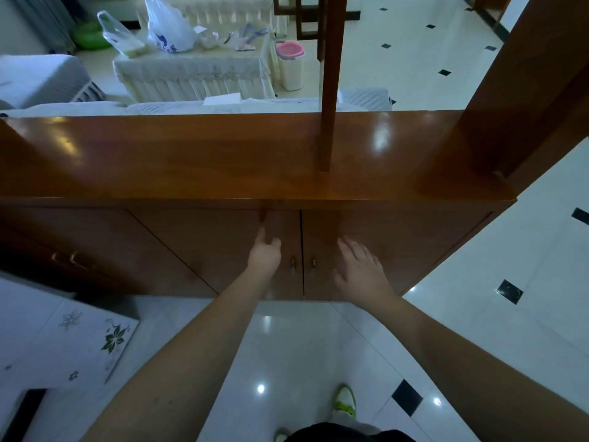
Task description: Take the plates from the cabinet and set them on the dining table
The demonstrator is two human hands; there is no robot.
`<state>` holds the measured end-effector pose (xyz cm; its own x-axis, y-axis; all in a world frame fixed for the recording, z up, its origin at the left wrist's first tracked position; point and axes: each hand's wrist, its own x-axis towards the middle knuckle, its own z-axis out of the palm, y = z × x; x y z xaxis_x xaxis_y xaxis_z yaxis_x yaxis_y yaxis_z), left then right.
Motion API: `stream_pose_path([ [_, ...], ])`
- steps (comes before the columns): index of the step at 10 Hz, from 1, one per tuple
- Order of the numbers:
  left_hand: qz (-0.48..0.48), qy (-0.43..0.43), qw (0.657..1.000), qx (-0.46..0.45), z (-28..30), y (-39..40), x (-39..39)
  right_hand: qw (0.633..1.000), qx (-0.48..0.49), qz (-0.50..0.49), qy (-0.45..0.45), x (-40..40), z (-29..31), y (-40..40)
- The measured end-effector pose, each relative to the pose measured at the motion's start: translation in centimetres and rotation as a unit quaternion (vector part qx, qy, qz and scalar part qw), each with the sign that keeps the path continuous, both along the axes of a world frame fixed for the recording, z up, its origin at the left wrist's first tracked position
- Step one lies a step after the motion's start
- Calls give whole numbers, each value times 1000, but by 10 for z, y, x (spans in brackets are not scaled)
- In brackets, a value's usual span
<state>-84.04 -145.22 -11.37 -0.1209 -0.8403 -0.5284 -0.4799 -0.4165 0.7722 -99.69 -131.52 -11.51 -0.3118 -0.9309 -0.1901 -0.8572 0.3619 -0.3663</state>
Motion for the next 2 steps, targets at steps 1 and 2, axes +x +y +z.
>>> stream_pose_path([
  [1,-182,-138,973,-10,4,7,14,996,31,-18,-85,-4,9,5],
  [2,-402,-284,862,-119,-4,33,34,990,33,-23,-136,-7,18,16],
])
